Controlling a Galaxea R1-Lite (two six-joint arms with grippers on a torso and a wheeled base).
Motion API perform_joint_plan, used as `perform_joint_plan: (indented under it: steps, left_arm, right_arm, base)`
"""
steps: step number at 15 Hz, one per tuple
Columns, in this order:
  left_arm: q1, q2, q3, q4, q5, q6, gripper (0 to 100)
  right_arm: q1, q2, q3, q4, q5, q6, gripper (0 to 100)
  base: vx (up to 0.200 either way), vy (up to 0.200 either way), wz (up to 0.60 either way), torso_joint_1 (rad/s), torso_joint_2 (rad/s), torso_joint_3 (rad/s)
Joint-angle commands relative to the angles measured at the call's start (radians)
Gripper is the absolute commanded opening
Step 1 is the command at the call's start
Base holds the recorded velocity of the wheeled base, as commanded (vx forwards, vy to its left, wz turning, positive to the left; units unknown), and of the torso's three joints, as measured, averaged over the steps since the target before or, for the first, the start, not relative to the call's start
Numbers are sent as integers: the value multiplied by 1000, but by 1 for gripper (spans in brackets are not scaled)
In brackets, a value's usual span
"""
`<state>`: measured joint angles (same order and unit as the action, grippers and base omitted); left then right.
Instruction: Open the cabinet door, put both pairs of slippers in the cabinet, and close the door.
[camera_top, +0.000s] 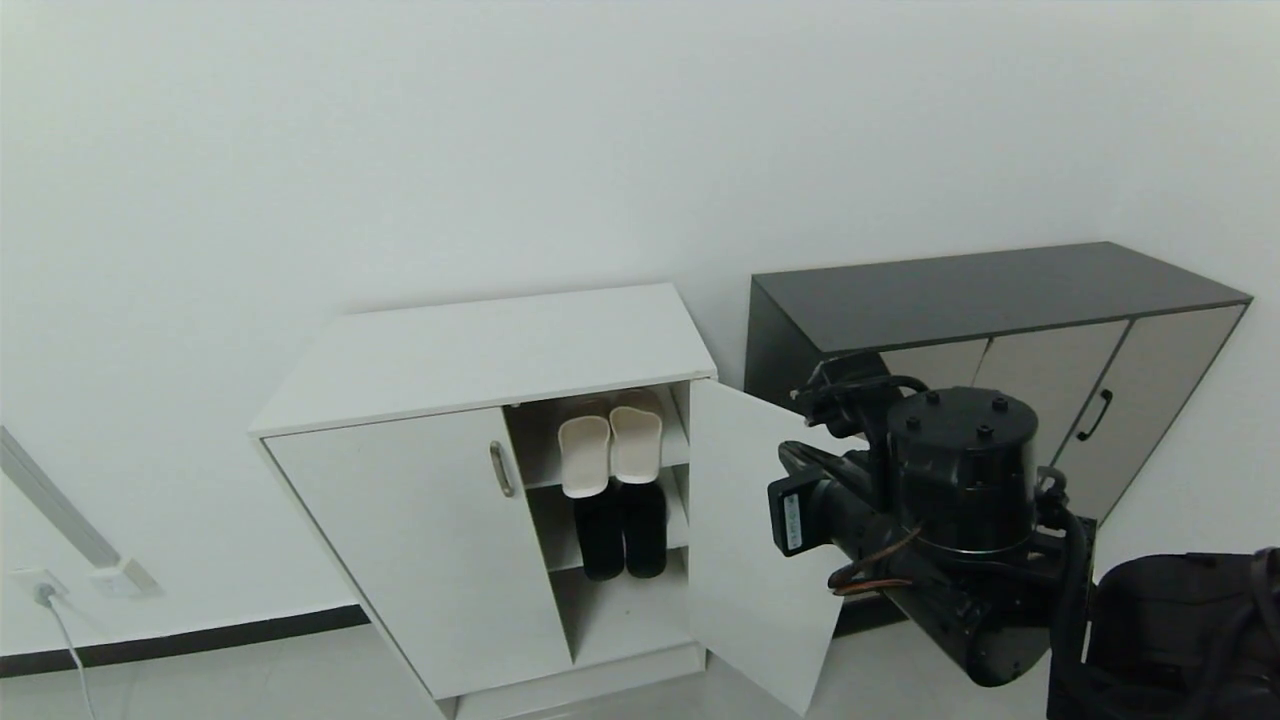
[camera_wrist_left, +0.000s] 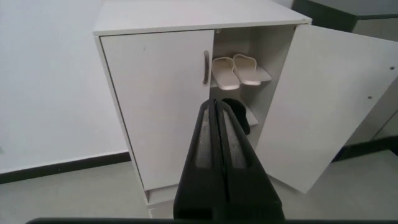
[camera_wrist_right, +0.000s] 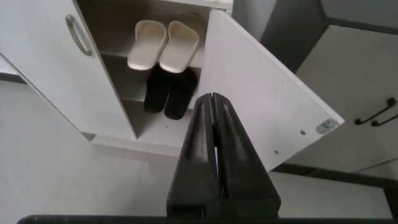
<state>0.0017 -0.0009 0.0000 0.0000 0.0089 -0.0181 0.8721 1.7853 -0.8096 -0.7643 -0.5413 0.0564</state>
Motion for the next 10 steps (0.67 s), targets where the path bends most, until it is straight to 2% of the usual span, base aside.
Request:
perform_joint_plan:
  steps: [1, 2, 8, 10]
  left_arm:
    - [0, 1, 0, 0, 0, 0, 0]
    - [0, 1, 0, 0, 0, 0, 0]
    - [0, 1, 0, 0, 0, 1, 0]
    - [0, 1, 0, 0, 0, 1, 0]
  right_arm:
    - [-1, 3, 1, -3, 0, -7, 0]
    - [-1, 3, 1, -4, 0, -13, 0]
    - [-8, 6, -5, -6, -2, -16, 0]
    - [-18, 2, -11, -7, -5, -27, 0]
  base:
    - [0, 0, 0, 0, 0, 0]
    - [0, 0, 0, 0, 0, 0]
    - [-200, 0, 0, 0, 2, 0]
    - [0, 0, 0, 0, 0, 0]
